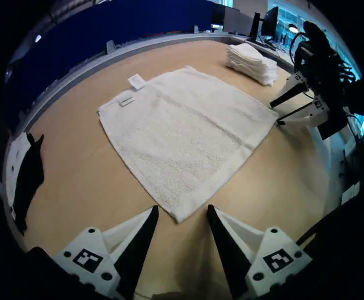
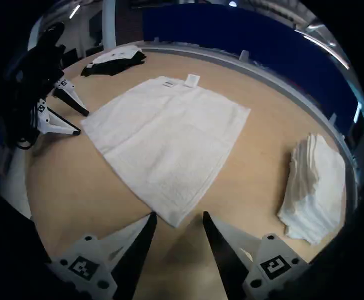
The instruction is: Fold towel
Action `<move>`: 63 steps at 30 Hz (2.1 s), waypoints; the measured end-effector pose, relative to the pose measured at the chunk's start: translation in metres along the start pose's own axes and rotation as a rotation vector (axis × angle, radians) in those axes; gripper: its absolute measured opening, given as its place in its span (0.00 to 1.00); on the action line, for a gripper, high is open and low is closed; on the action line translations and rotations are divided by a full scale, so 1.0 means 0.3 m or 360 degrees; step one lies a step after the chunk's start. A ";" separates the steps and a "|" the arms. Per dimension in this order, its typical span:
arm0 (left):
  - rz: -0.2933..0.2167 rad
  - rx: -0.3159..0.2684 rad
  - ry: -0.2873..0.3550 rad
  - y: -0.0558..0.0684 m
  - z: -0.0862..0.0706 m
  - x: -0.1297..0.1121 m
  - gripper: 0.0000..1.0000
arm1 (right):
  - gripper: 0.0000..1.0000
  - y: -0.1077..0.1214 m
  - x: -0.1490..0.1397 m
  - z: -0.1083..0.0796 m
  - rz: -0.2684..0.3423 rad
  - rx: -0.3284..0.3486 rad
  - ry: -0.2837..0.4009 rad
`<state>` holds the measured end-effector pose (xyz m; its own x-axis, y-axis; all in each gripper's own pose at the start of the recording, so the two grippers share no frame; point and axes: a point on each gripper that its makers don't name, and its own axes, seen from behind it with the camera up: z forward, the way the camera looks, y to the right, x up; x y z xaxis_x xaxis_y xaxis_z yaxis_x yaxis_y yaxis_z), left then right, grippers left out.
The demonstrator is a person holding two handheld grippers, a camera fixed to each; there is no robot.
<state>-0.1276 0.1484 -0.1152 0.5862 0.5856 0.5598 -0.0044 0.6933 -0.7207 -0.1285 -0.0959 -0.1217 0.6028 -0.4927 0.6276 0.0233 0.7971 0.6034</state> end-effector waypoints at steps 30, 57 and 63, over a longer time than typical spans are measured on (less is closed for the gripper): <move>0.0019 0.0007 -0.0049 0.010 -0.024 0.011 0.12 | 0.13 -0.007 0.030 -0.019 0.0060 0.0048 0.0014; -0.0052 0.0053 0.0063 -0.011 -0.157 0.154 0.12 | 0.11 0.002 0.207 -0.201 0.0065 0.0049 0.0171; -0.0072 0.0053 0.0066 -0.005 -0.225 0.178 0.12 | 0.11 -0.011 0.254 -0.279 0.0042 0.0047 0.0205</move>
<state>-0.0417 0.1502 -0.1118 0.6194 0.5359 0.5737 -0.0036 0.7327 -0.6806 -0.0158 -0.1068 -0.1169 0.7004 -0.4214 0.5761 -0.0161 0.7976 0.6030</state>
